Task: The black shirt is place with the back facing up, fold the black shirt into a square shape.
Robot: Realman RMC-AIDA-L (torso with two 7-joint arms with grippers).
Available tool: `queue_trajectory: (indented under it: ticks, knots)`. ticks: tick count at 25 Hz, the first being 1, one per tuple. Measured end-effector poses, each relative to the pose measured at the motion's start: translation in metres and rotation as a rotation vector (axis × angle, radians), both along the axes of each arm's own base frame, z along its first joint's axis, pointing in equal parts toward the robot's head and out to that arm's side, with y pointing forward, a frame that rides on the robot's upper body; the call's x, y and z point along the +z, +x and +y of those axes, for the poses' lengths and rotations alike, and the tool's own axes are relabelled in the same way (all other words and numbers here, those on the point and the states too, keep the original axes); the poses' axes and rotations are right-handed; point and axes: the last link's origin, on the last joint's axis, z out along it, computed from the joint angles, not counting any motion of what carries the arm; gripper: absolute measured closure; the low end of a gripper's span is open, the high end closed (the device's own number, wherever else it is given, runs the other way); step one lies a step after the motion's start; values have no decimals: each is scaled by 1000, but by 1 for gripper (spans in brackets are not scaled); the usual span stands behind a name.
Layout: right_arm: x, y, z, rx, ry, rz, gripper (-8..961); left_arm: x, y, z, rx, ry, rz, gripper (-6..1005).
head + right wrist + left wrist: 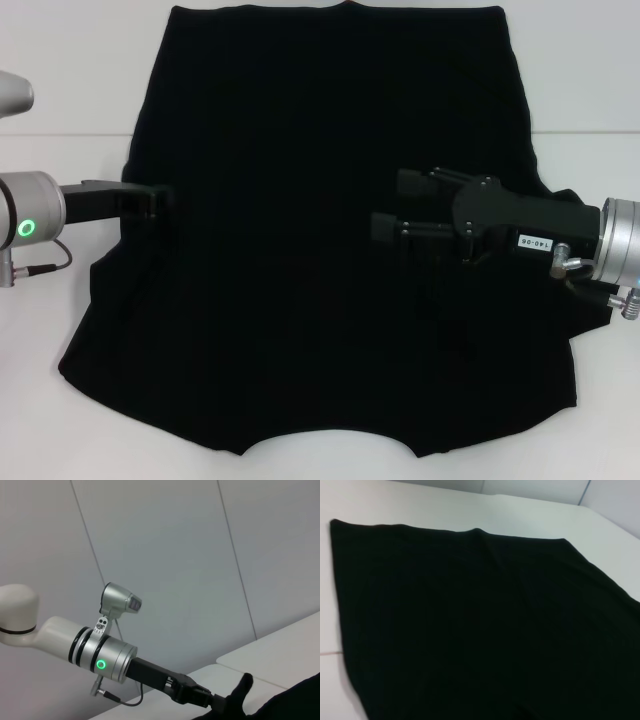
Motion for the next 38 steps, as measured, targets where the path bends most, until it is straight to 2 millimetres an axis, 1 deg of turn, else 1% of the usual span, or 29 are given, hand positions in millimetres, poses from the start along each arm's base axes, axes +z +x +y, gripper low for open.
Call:
queue_trajectory:
  ticks: [12, 18, 25, 32, 35, 36, 37, 38]
  knots:
    - [2, -1, 1, 3, 9, 5, 12, -5, 7, -1, -21, -33, -13, 990]
    - [2, -1, 1, 3, 10, 6, 12, -13, 17, -2, -45, -88, -31, 963]
    - [4, -2, 2, 5, 14, 9, 13, -15, 24, -3, -69, -118, -38, 931]
    - [10, 1, 4, -14, 20, 15, 13, -15, 34, -9, -104, -178, -98, 700]
    - [19, 7, 9, -72, 13, 21, 13, -12, 44, -15, -165, -214, -169, 585]
    - [25, 11, 12, -111, 7, 22, 13, -12, 44, -15, -165, -214, -169, 546]
    - [30, 14, 14, -138, 4, 23, 13, -11, 47, -18, -199, -225, -192, 508]
    - [36, 19, 17, -180, 1, 22, 13, -10, 56, -27, -298, -237, -245, 459]
